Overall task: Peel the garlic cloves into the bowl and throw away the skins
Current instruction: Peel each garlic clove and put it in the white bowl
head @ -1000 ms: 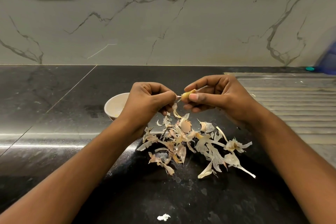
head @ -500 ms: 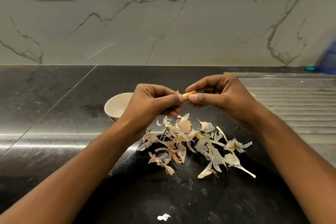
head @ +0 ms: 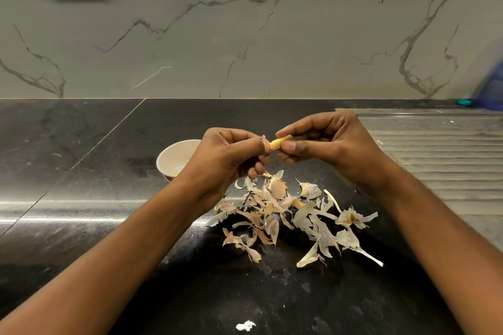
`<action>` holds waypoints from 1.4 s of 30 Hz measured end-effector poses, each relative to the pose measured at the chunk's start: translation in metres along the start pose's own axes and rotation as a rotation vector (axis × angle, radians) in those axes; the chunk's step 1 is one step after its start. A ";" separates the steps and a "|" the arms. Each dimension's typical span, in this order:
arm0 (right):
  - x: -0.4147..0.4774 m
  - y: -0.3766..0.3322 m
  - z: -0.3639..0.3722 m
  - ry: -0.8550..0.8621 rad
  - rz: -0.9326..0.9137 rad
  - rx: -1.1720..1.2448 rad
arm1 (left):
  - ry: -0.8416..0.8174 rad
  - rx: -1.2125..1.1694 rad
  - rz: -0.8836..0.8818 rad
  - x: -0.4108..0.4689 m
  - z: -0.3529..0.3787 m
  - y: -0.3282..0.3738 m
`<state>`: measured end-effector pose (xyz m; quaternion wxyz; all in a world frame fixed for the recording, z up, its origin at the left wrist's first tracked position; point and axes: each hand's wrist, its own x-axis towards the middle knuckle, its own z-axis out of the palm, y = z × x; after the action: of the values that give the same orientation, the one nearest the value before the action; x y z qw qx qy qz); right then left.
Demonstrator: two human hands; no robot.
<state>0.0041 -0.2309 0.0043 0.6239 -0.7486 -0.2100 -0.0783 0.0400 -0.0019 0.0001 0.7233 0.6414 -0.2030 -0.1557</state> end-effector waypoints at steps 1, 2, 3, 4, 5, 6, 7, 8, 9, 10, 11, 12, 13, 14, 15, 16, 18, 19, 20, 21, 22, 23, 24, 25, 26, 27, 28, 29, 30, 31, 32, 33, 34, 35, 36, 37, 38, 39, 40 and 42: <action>0.000 0.000 0.001 0.000 -0.003 0.021 | -0.007 -0.043 -0.020 0.000 0.001 0.001; 0.000 0.000 0.001 0.002 -0.003 0.042 | -0.016 -0.080 -0.038 0.000 0.002 0.001; 0.000 0.001 0.002 0.004 -0.001 0.060 | -0.027 -0.107 -0.053 0.000 0.003 0.002; 0.000 0.001 0.002 0.007 0.003 0.080 | -0.035 -0.123 -0.064 -0.001 0.003 0.002; 0.000 0.001 0.002 0.008 0.008 0.100 | -0.042 -0.132 -0.072 -0.001 0.004 0.003; 0.000 0.002 0.002 0.009 0.015 0.119 | -0.046 -0.138 -0.078 -0.001 0.004 0.004; 0.000 0.002 0.002 0.010 0.022 0.134 | -0.049 -0.143 -0.084 -0.002 0.004 0.004; 0.001 0.002 0.002 0.011 0.029 0.149 | -0.051 -0.145 -0.087 -0.002 0.003 0.005; 0.001 0.003 0.003 0.013 0.035 0.164 | -0.053 -0.144 -0.088 -0.002 0.003 0.005; 0.002 0.003 0.003 0.014 0.039 0.179 | -0.052 -0.139 -0.087 -0.002 0.003 0.005; 0.002 0.004 0.003 0.015 0.044 0.193 | -0.047 -0.127 -0.082 -0.001 0.003 0.005; 0.002 0.004 0.003 0.015 0.051 0.208 | -0.038 -0.107 -0.074 -0.001 0.002 0.005; 0.002 0.004 0.003 0.016 0.060 0.222 | -0.030 -0.085 -0.062 -0.001 0.002 0.005; 0.002 0.005 0.003 0.019 0.070 0.233 | -0.023 -0.068 -0.050 0.000 0.002 0.005; 0.002 0.005 0.003 0.023 0.082 0.243 | -0.017 -0.057 -0.040 0.000 0.001 0.004; 0.002 0.006 0.003 0.027 0.099 0.252 | -0.010 -0.048 -0.034 0.000 0.001 0.004; 0.002 0.009 0.001 0.036 0.126 0.264 | -0.003 -0.037 -0.036 0.001 0.000 0.002; 0.002 0.011 0.000 0.045 0.128 0.262 | -0.006 -0.039 -0.041 0.002 0.000 0.001; 0.003 0.012 -0.001 0.055 0.123 0.258 | -0.012 -0.047 -0.046 0.002 0.000 0.000; 0.003 0.011 -0.001 0.064 0.117 0.255 | -0.016 -0.059 -0.047 0.002 -0.001 0.000; 0.004 0.011 -0.001 0.071 0.112 0.252 | -0.018 -0.078 -0.050 0.002 -0.002 0.000; 0.004 0.011 -0.002 0.075 0.112 0.246 | -0.022 -0.109 -0.055 0.002 -0.002 0.000; 0.005 0.010 -0.002 0.080 0.118 0.239 | -0.031 -0.148 -0.062 0.002 -0.002 0.000; 0.005 0.010 -0.002 0.085 0.127 0.233 | -0.043 -0.188 -0.071 0.002 -0.002 0.000; 0.005 0.010 -0.002 0.088 0.136 0.230 | -0.056 -0.217 -0.078 0.001 -0.002 0.000; 0.005 0.010 -0.001 0.086 0.141 0.229 | -0.061 -0.224 -0.081 0.001 -0.002 0.000; 0.005 0.009 -0.001 0.082 0.145 0.225 | -0.060 -0.213 -0.079 0.001 -0.001 0.000; 0.005 0.009 -0.001 0.077 0.147 0.216 | -0.051 -0.195 -0.076 0.001 -0.002 -0.001; 0.005 0.009 0.000 0.074 0.148 0.198 | -0.035 -0.178 -0.072 0.002 -0.002 -0.002; 0.005 0.009 0.000 0.071 0.146 0.169 | -0.017 -0.166 -0.068 0.002 -0.002 -0.002; 0.005 0.010 0.000 0.070 0.141 0.125 | -0.003 -0.158 -0.064 0.002 -0.003 -0.003; 0.004 0.010 0.000 0.069 0.133 0.070 | 0.007 -0.148 -0.057 0.003 -0.003 -0.003; 0.004 0.010 0.000 0.067 0.125 0.012 | 0.017 -0.132 -0.046 0.003 -0.004 -0.004; 0.004 0.009 0.001 0.064 0.119 -0.040 | 0.029 -0.106 -0.030 0.003 -0.004 -0.004; 0.005 0.009 0.001 0.061 0.118 -0.078 | 0.045 -0.066 -0.007 0.003 -0.005 -0.005; 0.005 0.009 0.001 0.058 0.121 -0.106 | 0.064 -0.017 0.024 0.003 -0.004 -0.006; 0.005 0.008 0.002 0.055 0.126 -0.126 | 0.082 0.032 0.058 0.003 -0.003 -0.006; 0.005 0.008 0.002 0.049 0.133 -0.133 | 0.094 0.075 0.090 0.002 -0.003 -0.007; 0.006 0.008 0.002 0.038 0.145 -0.120 | 0.102 0.111 0.117 0.002 -0.002 -0.008; 0.006 0.008 0.003 0.007 0.180 -0.050 | 0.100 0.184 0.158 0.001 -0.001 -0.009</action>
<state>0.0123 -0.2277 -0.0018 0.6101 -0.7797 -0.1376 -0.0297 0.0420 -0.0026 -0.0086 0.6806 0.6940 -0.2300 -0.0469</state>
